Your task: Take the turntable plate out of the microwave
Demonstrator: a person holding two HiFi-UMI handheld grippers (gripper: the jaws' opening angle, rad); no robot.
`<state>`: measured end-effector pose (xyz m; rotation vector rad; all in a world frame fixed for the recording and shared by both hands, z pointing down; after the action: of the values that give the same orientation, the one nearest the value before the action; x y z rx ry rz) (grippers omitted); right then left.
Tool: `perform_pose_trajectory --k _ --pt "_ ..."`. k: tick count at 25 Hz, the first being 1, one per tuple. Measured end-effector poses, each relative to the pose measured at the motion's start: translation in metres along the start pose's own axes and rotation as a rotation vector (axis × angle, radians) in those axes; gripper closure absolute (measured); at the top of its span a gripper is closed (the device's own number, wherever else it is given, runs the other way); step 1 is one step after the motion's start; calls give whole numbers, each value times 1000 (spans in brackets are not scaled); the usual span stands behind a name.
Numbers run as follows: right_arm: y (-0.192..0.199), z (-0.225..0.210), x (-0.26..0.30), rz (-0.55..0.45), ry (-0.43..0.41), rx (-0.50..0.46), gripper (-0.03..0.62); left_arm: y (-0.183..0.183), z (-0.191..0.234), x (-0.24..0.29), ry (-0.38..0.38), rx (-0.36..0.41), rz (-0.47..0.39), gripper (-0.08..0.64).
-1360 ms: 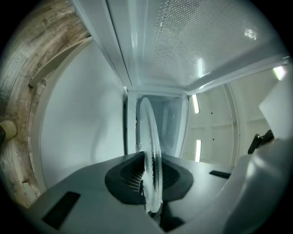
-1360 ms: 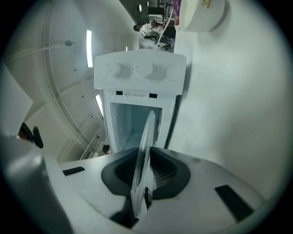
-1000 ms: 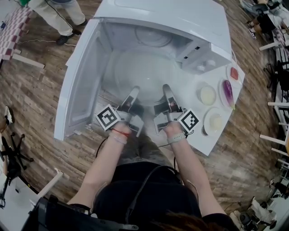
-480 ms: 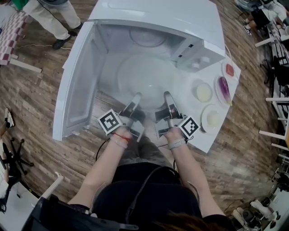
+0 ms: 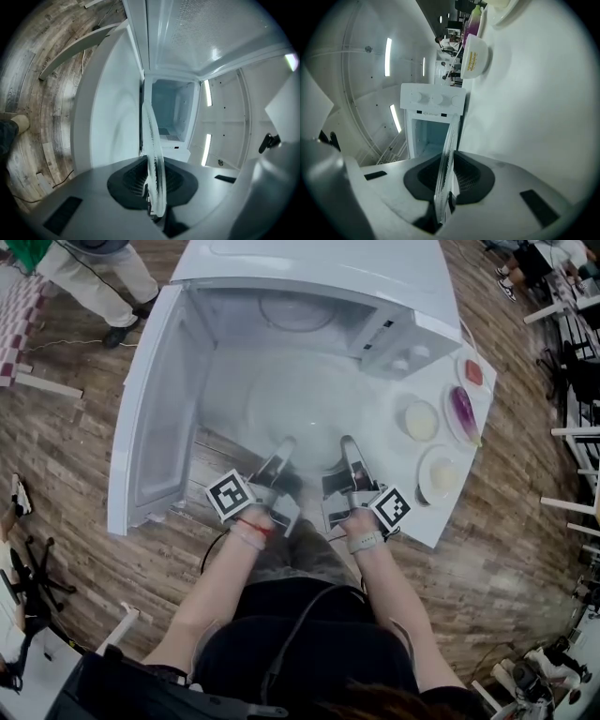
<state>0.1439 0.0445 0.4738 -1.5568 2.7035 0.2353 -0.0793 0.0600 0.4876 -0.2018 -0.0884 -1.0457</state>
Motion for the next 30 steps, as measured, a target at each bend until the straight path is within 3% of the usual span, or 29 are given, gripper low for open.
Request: perform_pose_trajectory --k 30 --pt "-7 0 -93 -229 80 33 543 58 14 8 -49 25 224 525"
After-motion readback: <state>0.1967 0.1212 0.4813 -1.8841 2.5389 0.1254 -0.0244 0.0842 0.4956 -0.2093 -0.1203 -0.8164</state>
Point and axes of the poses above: the fingertips, and each gripper's own axes: x forward along the fingers, z to its left, y out of its underside, the point moved 10 cm from there along -x, backward along the fingers, and after that the axes turned 11 degrees about -y, right-handed, at the moved point
